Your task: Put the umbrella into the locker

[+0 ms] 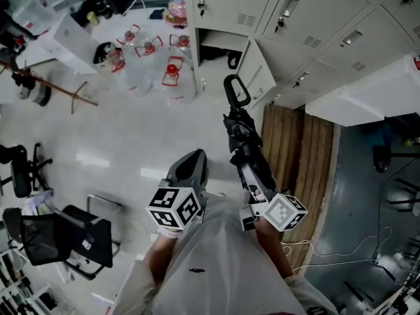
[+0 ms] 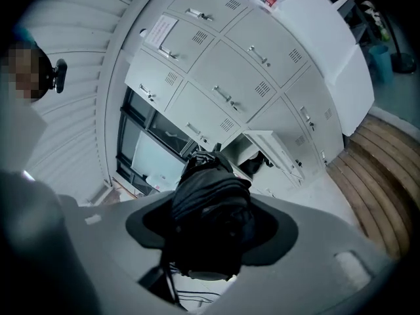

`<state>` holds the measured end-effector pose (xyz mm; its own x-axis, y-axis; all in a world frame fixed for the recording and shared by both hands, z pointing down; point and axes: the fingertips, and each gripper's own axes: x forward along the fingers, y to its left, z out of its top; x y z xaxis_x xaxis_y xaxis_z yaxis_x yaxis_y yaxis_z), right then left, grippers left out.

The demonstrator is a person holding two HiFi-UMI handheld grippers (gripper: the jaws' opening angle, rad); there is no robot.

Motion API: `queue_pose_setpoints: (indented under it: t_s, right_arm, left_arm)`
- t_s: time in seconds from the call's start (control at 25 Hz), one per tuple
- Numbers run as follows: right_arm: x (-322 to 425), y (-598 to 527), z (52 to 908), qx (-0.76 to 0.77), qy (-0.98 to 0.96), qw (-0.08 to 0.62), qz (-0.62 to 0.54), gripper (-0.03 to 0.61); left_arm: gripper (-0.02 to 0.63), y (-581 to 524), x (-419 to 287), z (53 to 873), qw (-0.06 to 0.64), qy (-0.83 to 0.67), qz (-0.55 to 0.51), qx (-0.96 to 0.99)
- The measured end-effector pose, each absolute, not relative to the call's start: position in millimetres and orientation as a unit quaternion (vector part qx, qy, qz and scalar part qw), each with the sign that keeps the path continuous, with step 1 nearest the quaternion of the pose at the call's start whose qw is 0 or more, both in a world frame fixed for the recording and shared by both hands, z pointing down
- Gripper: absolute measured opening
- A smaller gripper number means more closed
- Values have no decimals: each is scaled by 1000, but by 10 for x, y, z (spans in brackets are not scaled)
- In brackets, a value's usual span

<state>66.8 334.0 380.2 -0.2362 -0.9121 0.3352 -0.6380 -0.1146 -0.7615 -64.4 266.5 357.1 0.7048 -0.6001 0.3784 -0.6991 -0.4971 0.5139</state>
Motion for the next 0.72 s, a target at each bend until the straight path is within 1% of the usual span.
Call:
queue_pose_setpoints:
  t_s: [0.28, 0.72]
  right_arm:
    - [671, 2630, 3876, -610, 634, 136, -456, 272]
    - [499, 1785, 4063, -607, 617, 119, -487, 272]
  left_arm:
    - [18, 1857, -573, 3530, 342, -359, 74, 866]
    - [18, 896, -824, 3578, 354, -361, 78, 859]
